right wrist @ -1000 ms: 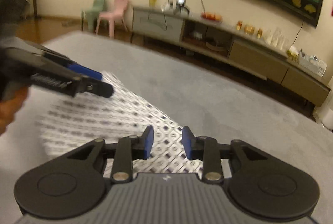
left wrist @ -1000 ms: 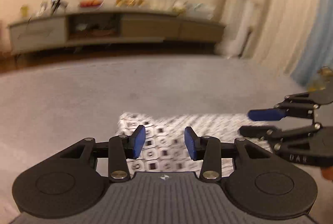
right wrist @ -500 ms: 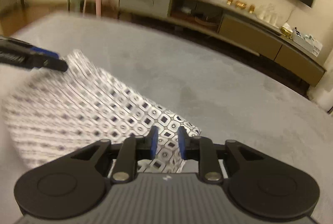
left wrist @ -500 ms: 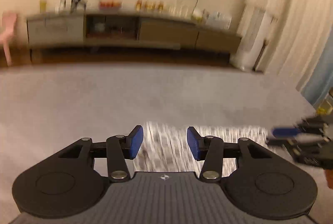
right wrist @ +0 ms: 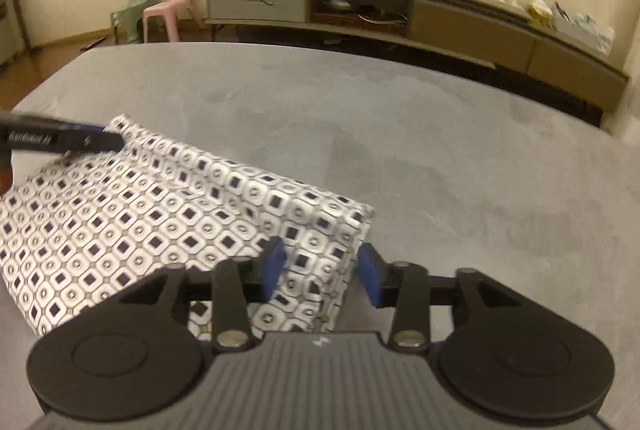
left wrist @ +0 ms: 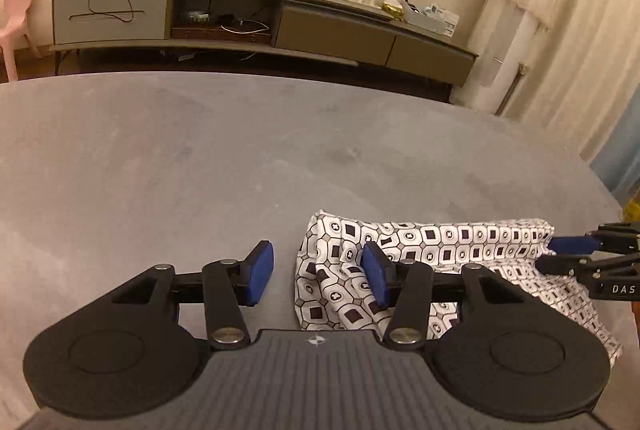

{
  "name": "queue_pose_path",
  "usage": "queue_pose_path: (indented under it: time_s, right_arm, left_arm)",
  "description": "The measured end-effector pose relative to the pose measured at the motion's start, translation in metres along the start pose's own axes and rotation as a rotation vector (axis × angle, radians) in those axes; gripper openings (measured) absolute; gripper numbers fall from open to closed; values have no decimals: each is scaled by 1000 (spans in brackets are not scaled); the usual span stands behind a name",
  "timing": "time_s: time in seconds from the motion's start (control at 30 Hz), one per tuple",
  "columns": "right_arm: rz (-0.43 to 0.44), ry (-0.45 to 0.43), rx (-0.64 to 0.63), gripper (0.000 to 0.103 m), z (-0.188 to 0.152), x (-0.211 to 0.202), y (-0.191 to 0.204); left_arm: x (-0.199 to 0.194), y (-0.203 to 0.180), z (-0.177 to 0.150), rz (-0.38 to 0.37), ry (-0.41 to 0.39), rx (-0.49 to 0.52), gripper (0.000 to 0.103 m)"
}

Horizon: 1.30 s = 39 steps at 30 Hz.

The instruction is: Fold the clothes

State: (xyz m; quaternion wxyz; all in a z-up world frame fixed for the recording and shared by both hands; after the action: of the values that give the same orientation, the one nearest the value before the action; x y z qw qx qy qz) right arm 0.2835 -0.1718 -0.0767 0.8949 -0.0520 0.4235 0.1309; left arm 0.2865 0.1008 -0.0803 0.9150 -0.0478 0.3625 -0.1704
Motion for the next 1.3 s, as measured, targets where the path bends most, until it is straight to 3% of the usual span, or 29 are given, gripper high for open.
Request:
queue_pose_path:
  time_s: [0.1,0.2,0.3,0.37,0.43,0.53,0.6,0.7,0.83,0.9,0.93,1.03,1.13,1.23,1.3]
  right_arm:
    - [-20,-18,-9,36,2,-20,0]
    - [72,-88,-18,36,-14,-56,13]
    - [154,-106,-62,35,-39,-78,32]
    - [125,-60,-113,31,-56,-64,44]
    - [61,-52,-118,31,-72,-47,42]
    - [113,-94,15,35,-77,-40,22]
    - [94,-90,57,35,-73,-47,18]
    - [126,-143,94,35,-78,-73,19]
    - [188,-133,6,42,-90,-81,38]
    - [149,-124,-83,45,-93,-75,52]
    - [118,-122,-121,42,-95,-69,58]
    - [11,-142,-132,1,-90,-61,55]
    - [-42,-158,-88,1,-85,-66,38]
    - [-1,-151,-36,2,-85,-70,27]
    - [57,-177,7,11,-84,-79,27]
  left_arm:
    - [-34,-14,1,-32,-33,55,49]
    - [-74,-32,-5,-110,-58,133,49]
    - [-71,-34,-33,-79,20,176,47]
    - [-66,-33,-53,-49,82,201,47]
    - [-63,-29,-64,-35,81,159,48]
    - [-72,-33,-68,0,37,150,48]
    - [-88,-39,-65,12,8,144,47]
    - [-117,-43,-60,-37,-63,136,47]
    - [-111,-43,-65,-37,-29,142,47]
    - [-99,-42,-71,-31,7,140,47]
    - [-93,-41,-74,-26,25,142,47]
    - [-80,-36,-82,-28,58,131,47]
    - [-79,-37,-84,-24,59,139,47]
    - [-88,-39,-79,-14,51,120,47]
    - [-100,-44,-72,5,19,96,48]
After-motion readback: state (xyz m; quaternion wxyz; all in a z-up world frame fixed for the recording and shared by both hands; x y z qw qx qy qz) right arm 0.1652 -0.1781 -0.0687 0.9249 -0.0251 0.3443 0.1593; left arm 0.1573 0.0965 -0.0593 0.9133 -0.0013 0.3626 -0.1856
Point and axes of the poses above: each gripper's, at about its wrist camera, not at the fingertips, and x roughly the way its jaws point, y to its left, z to its top, the point moved 2 cm from there along x, roughly the way its jaws point, and after that the axes turned 1 degree about y, right-handed, at the moved point
